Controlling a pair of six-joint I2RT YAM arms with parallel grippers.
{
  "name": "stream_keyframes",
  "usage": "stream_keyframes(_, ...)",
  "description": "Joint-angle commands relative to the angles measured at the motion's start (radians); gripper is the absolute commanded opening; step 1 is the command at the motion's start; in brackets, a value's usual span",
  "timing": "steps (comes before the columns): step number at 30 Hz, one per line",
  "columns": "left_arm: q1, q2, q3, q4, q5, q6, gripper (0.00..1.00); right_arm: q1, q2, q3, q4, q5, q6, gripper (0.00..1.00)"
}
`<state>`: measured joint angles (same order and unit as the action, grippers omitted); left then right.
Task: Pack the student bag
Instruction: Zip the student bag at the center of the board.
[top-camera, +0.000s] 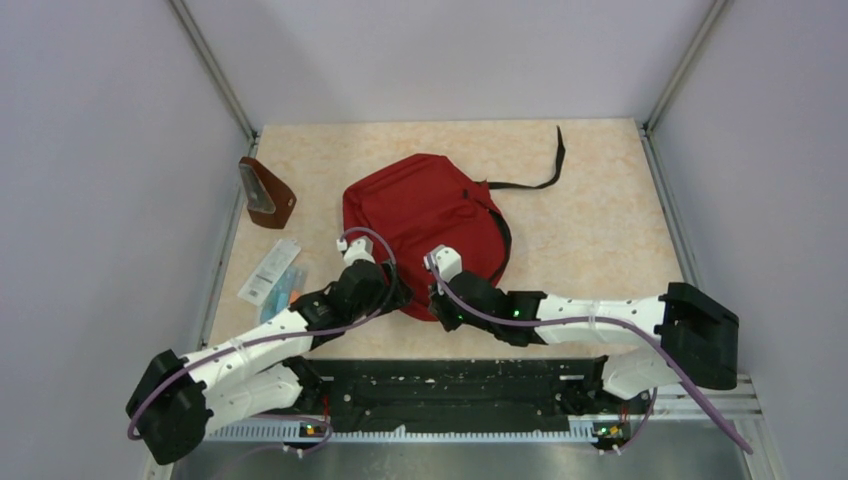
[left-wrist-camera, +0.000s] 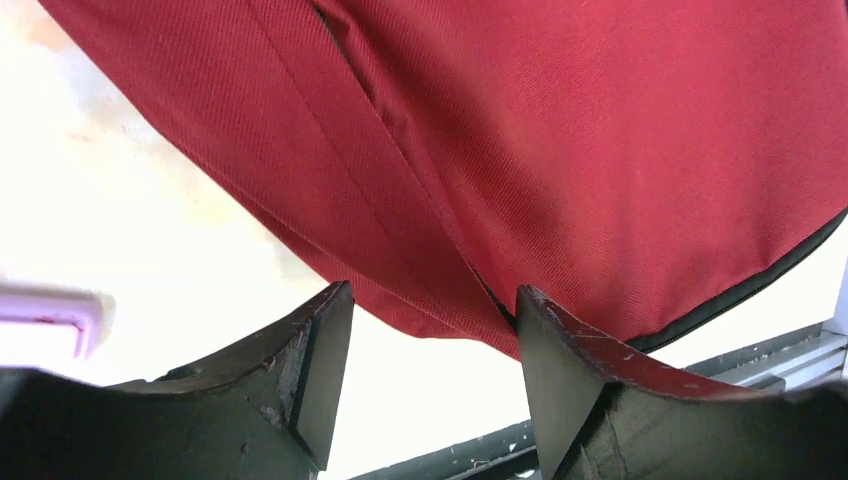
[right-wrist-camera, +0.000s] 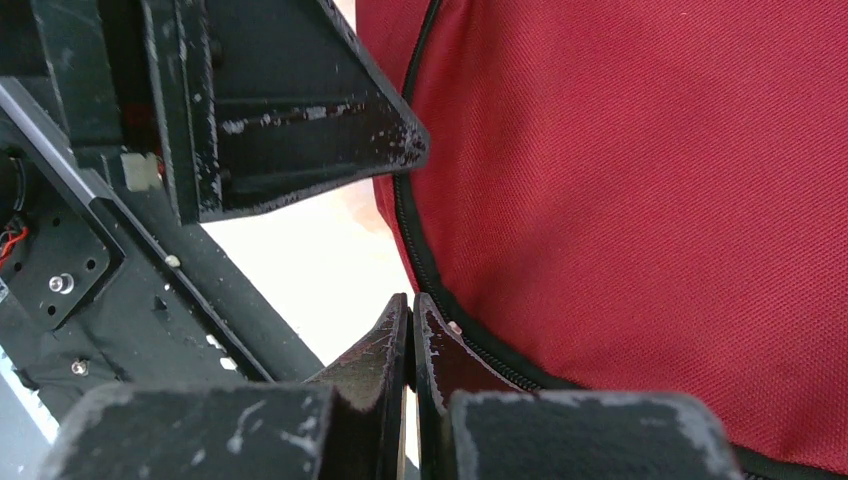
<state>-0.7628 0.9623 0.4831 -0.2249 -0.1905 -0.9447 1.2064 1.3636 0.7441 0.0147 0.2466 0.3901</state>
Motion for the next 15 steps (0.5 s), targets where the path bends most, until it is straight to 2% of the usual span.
stream_keyframes(1,-0.026,0.014,-0.036,0.109,-0.008,-0.094,0.65,0.016,0.004,0.014,0.039,0.02,0.008,0.0)
stream_keyframes(5,-0.038,0.049,-0.06,0.169,-0.016,-0.106,0.65,0.016,0.011,0.016,0.047,0.02,0.003,0.0)
stream_keyframes(8,-0.038,0.08,-0.059,0.215,-0.015,-0.104,0.61,0.016,0.019,0.025,0.039,0.021,0.002,0.0)
stream_keyframes(10,-0.037,0.097,-0.038,0.213,-0.042,-0.097,0.5,0.016,0.018,0.026,0.029,0.027,0.001,0.0)
stream_keyframes(13,-0.037,0.108,0.009,0.155,-0.119,-0.091,0.16,0.016,0.006,0.022,0.006,0.05,0.006,0.0)
stream_keyframes(15,-0.035,0.098,0.036,0.124,-0.161,-0.056,0.05,0.017,-0.006,0.016,-0.01,0.081,0.013,0.0)
